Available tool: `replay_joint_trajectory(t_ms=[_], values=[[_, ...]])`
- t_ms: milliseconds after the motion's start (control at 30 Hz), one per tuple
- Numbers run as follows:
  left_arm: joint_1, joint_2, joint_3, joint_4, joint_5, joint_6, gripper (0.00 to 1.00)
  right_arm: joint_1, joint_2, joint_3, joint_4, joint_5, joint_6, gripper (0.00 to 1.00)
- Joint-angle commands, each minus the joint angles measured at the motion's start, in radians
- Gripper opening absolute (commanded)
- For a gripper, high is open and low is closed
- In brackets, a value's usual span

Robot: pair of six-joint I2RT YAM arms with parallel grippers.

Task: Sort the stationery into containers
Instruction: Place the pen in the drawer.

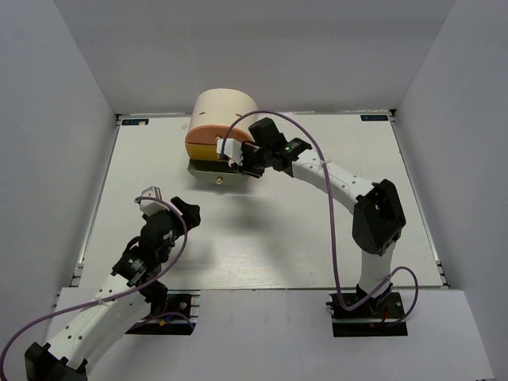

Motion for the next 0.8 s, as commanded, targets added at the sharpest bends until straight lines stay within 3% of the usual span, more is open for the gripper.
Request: replay_joint_trajectory(t_ms=[0,533,767], values=[[0.005,-0.013,-0.018,0.003,0.006,-0.011,0.83,-0.001,0.019,0.044,0.059,-0.007,-0.114,0.0],[0.005,0.006,-0.027,0.042,0.015,-0.011,0.83,-0.002,0.057,-0.011,0.145,0.025,-0.191,0.0],[0.005,-0.004,-0.027,0.032,0.015,-0.011,0.83,-0.002,0.08,-0.02,0.125,0.013,-0.221,0.13]])
